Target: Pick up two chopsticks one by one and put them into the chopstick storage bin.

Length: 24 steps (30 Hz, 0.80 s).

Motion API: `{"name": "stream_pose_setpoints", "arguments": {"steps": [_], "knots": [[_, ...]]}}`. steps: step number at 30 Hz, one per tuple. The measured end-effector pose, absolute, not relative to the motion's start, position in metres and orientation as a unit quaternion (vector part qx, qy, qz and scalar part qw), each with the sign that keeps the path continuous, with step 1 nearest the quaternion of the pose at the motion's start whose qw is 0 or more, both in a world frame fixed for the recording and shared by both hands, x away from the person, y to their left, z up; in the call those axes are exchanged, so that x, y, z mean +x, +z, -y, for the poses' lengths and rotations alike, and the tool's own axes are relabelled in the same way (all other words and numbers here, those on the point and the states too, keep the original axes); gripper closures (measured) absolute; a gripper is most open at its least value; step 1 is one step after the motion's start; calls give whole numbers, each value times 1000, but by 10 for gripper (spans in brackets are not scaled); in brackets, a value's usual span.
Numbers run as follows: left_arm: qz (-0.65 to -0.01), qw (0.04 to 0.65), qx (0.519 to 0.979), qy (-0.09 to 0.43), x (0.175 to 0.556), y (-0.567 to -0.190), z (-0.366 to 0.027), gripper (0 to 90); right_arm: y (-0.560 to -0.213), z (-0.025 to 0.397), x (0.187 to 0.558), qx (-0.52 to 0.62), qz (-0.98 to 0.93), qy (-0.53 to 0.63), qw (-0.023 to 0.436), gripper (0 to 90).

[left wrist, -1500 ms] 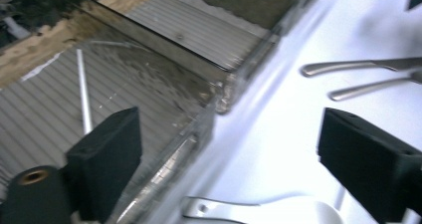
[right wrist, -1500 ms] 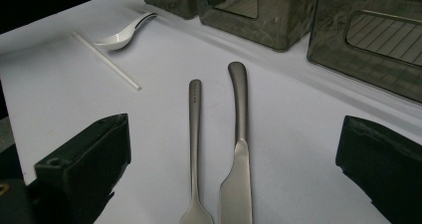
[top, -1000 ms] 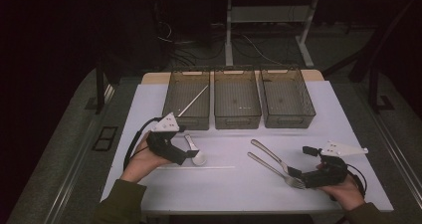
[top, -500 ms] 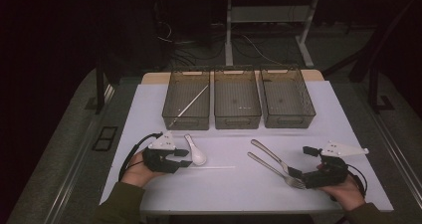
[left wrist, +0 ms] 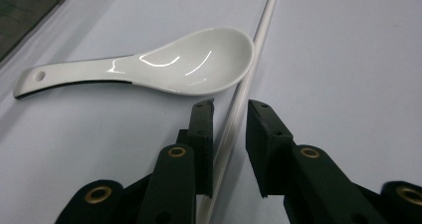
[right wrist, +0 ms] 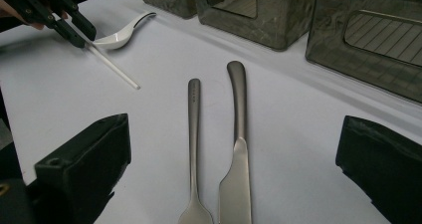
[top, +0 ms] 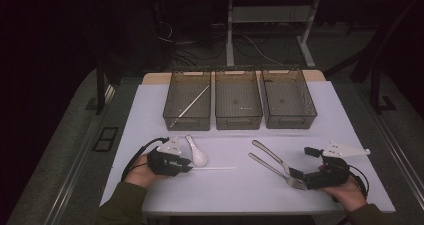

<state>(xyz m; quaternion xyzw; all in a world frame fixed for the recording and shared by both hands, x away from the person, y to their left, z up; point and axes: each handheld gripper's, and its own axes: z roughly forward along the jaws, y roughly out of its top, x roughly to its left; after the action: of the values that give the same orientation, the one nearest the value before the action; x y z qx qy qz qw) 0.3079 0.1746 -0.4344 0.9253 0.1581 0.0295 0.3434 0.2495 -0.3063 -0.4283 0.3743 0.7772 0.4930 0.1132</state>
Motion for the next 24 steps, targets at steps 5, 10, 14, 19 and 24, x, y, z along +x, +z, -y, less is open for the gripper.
{"name": "stream_pose_setpoints", "arguments": {"steps": [5, 10, 14, 19, 24], "knots": [[-162, 339, 926, 25, 308, -439, -173, 749, -428, 306, 250, 374, -777, 493, 113, 9], [-156, 342, 926, 27, 309, -440, -174, 764, -428, 306, 250, 374, -778, 492, 113, 9], [-143, 338, 930, 34, 308, -440, -173, 795, -429, 306, 250, 374, -778, 492, 113, 9], [-125, 332, 934, 39, 307, -439, -172, 811, -429, 306, 250, 374, -778, 492, 113, 9], [-111, 330, 937, 19, 305, -438, -170, 831, -429, 306, 250, 374, -778, 492, 112, 9]]}}
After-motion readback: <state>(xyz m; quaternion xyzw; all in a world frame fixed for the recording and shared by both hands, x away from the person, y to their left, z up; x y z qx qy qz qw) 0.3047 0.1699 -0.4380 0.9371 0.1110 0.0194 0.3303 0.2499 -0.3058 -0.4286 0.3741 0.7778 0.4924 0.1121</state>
